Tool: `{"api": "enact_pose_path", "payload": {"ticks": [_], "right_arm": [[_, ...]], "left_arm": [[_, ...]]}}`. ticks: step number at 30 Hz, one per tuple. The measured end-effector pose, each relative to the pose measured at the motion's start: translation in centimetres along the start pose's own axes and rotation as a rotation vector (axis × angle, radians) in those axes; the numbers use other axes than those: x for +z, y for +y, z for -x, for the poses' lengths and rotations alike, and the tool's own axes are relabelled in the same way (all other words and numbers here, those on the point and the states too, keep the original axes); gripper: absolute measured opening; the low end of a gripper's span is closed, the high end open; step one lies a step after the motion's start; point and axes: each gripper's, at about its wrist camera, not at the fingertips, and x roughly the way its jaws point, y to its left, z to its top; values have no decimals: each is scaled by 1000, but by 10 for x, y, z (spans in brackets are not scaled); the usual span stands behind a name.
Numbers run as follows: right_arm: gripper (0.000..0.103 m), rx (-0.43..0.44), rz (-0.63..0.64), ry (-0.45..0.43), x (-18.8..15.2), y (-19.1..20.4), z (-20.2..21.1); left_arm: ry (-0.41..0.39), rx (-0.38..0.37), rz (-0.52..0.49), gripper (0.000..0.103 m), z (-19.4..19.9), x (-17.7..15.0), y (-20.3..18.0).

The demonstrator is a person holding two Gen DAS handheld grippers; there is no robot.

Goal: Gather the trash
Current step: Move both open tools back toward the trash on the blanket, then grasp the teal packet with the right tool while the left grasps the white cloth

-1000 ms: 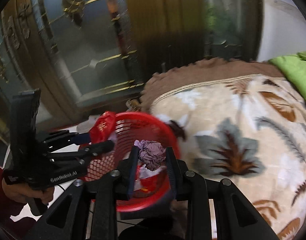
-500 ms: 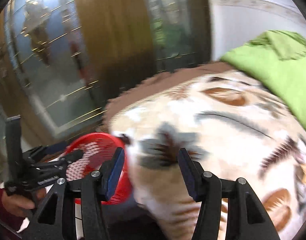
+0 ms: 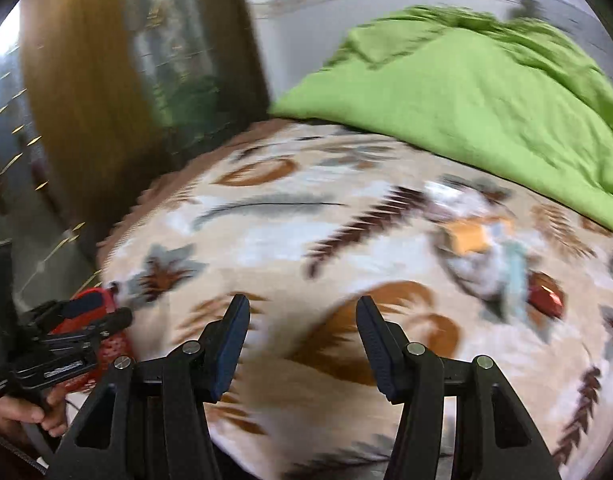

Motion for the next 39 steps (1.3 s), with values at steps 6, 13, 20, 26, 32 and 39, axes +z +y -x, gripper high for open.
{"api": "enact_pose_path", "payload": {"ticks": [6, 13, 20, 26, 32, 39], "right_arm": [[59, -231, -15, -7, -9, -42, 4], [60, -370, -42, -7, -22, -70, 0], [60, -400, -40, 17, -27, -79, -9], [60, -348, -109, 21, -25, -94, -12], [60, -200, -457, -2, -15, -170, -4], [60, -57, -656, 78, -7, -213, -47]], "left_arm": [[-1, -73, -71, 70, -14, 9, -46], [54, -66, -122, 70, -40, -9, -77], [98, -67, -109, 70, -50, -16, -72], [101, -119, -135, 70, -50, -13, -75], [101, -205, -185, 70, -54, 1, -91], [92, -256, -232, 70, -63, 37, -118]]}}
